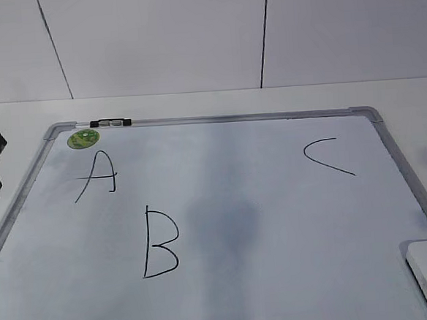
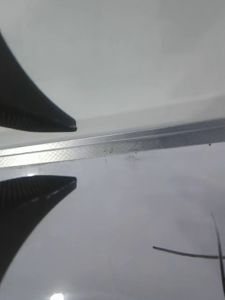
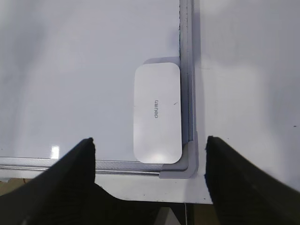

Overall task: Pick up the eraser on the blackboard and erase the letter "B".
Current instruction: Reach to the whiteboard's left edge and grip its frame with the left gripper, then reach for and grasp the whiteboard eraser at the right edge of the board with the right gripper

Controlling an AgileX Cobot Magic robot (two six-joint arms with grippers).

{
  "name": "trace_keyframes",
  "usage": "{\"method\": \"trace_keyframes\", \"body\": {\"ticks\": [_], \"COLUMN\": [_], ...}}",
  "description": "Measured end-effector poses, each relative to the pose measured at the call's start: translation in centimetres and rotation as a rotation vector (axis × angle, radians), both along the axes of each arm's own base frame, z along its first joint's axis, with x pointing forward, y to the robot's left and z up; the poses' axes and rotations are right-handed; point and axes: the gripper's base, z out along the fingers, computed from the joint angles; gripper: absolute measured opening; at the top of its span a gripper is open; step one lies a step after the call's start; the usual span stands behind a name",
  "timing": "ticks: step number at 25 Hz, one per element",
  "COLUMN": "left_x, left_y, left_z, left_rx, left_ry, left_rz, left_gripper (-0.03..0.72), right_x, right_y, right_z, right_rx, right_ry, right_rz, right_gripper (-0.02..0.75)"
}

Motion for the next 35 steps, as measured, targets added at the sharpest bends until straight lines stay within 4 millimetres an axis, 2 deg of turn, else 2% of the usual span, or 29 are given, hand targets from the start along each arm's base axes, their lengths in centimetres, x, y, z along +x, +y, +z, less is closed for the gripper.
{"method": "trace_keyframes", "body": {"ticks": [12, 18, 25, 33, 35], "left_x": [1.9, 2.2, 2.5, 2.6, 2.6], "left_y": [0.2, 0.2, 0.3, 0.3, 0.3], "left_z": [-4.3, -4.6, -6.6, -6.7, -6.7], "left_rx": [0.018, 0.022, 0.034, 0.035, 0.035], "left_ry": [0.04, 0.03, 0.079, 0.08, 0.082], "left_rz": [0.007, 0.005, -0.002, -0.003, -0.003], "left_gripper": [0.237, 0.237, 0.237, 0.235, 0.213], "right_x": [0.0, 0.0, 0.0, 0.0, 0.0], "right_y": [0.0, 0.0, 0.0, 0.0, 0.0], "right_z": [0.0, 0.0, 0.0, 0.0, 0.0], "right_rx": [0.0, 0.001, 0.001, 0.001, 0.001], "right_ry": [0.0, 0.002, 0.002, 0.002, 0.002], "right_rz": [0.0, -0.001, -0.001, -0.001, -0.001], "right_gripper": [0.574, 0.574, 0.574, 0.574, 0.574]}}
